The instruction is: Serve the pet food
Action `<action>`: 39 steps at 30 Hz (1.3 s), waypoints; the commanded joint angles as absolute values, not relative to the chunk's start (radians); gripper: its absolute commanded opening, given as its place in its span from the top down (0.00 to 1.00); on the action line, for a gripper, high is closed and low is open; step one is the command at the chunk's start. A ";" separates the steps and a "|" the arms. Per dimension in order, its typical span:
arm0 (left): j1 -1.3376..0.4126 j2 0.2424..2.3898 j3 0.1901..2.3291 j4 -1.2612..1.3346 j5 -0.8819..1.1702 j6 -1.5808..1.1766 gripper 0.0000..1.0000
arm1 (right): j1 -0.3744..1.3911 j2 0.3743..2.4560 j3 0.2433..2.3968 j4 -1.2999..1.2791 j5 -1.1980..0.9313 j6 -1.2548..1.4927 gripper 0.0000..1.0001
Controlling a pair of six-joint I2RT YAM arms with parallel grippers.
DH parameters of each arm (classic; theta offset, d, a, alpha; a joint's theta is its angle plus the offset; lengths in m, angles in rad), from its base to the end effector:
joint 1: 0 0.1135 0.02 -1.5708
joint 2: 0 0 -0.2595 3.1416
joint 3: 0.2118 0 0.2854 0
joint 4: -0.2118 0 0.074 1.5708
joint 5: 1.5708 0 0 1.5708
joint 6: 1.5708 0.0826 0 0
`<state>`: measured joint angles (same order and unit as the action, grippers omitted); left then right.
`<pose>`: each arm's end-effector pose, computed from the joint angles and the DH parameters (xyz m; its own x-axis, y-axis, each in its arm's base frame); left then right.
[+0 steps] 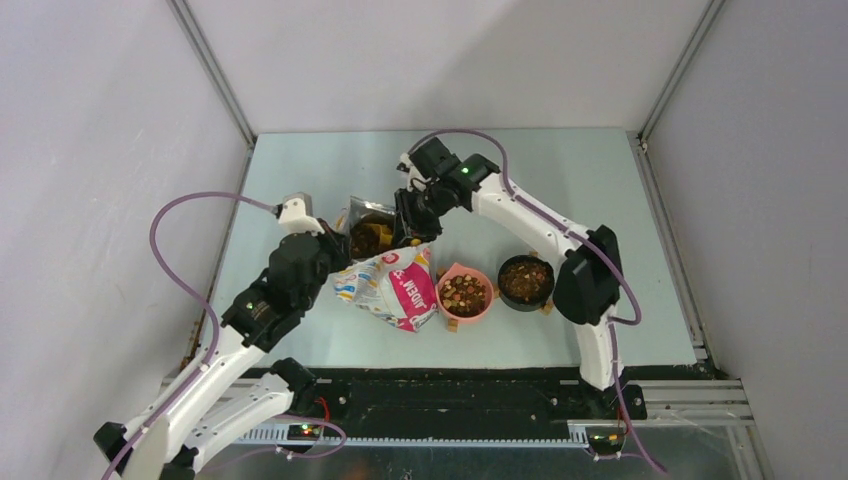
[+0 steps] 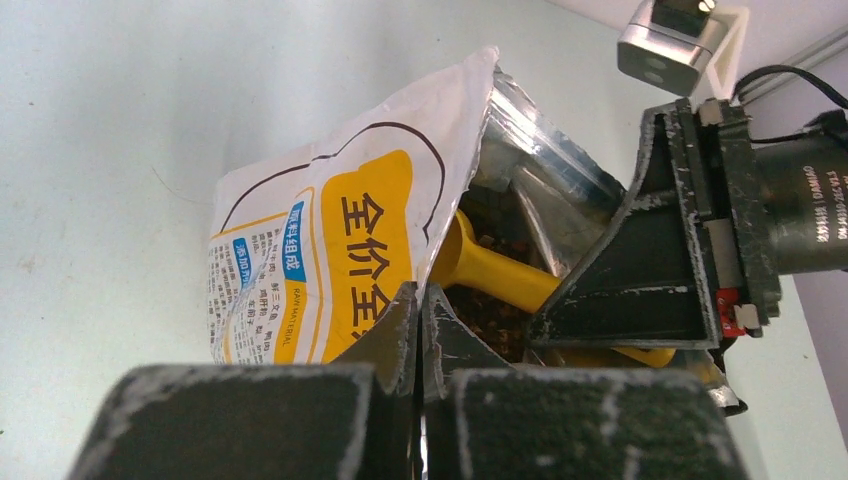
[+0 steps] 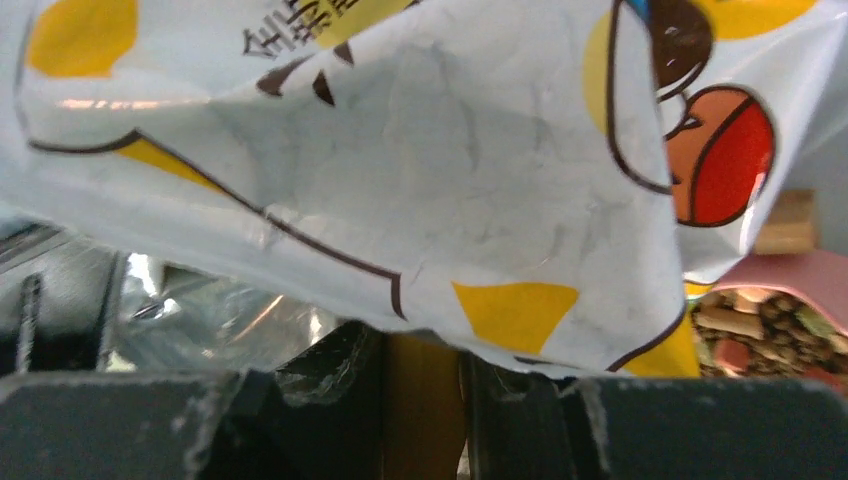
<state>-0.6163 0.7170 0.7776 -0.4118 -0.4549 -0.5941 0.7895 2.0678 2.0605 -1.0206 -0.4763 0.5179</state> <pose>0.2155 -0.1082 0.3098 -0.3348 -0.3790 -0.8627 -0.0058 0.9164 -0.4003 0.3247 0.3812 0.2734 -0.9188 -0.3016 -0.2545 -0.3947 0.6986 0.5968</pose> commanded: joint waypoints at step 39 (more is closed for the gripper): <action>-0.614 0.701 0.766 -0.413 -0.467 -0.574 1.00 | 0.731 1.255 1.097 -0.016 -0.650 1.054 1.00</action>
<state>-0.6151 0.7074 0.7776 -0.4038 -0.4683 -0.5930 0.7380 1.3201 1.1282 -0.1299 -0.6468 1.0153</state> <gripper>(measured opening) 0.006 0.314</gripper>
